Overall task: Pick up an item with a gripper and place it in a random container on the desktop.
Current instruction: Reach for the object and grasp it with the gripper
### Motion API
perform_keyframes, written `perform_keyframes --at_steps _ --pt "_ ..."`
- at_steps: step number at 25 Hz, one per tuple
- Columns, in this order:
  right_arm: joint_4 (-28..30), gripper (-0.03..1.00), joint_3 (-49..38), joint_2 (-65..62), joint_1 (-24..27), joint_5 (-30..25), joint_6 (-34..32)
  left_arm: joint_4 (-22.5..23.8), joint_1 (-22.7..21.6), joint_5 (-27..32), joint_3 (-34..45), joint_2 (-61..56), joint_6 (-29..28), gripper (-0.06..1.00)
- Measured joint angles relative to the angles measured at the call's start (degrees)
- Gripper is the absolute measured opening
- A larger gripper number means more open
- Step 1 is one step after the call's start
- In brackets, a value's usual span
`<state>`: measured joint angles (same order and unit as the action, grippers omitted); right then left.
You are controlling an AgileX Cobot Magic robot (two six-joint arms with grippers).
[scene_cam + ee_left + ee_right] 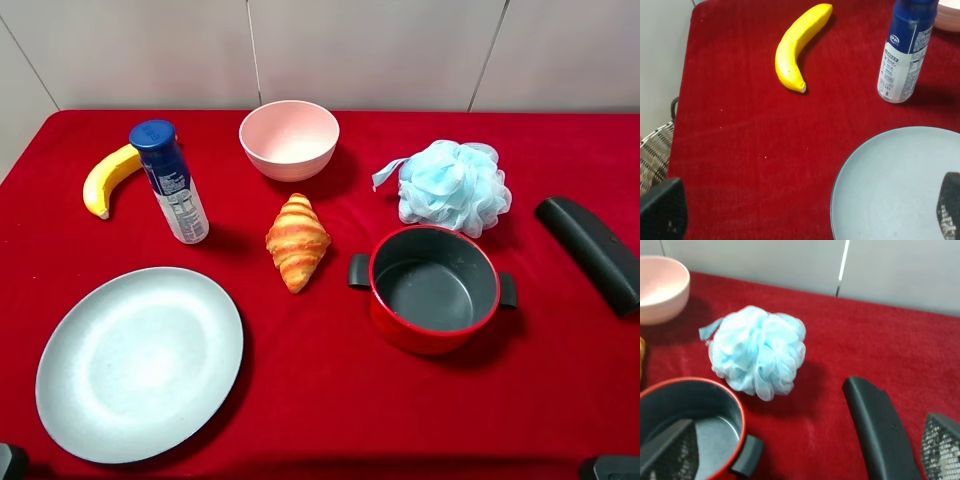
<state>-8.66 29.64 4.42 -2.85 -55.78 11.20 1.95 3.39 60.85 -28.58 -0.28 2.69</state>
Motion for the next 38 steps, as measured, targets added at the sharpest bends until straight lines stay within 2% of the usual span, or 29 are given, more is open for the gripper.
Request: perform_keyframes --at_steps 6,19,38 --pt "-1.17 0.69 0.31 4.15 0.0 2.78 0.37 0.0 0.0 0.0 0.0 0.0 0.0 0.99" --pt "-3.51 0.69 0.75 8.06 0.0 3.29 1.35 0.0 0.0 0.0 0.0 0.0 0.0 0.99" --pt "-5.47 0.69 9.63 22.98 0.0 4.51 3.19 0.0 0.0 0.0 0.0 0.0 0.0 0.99"
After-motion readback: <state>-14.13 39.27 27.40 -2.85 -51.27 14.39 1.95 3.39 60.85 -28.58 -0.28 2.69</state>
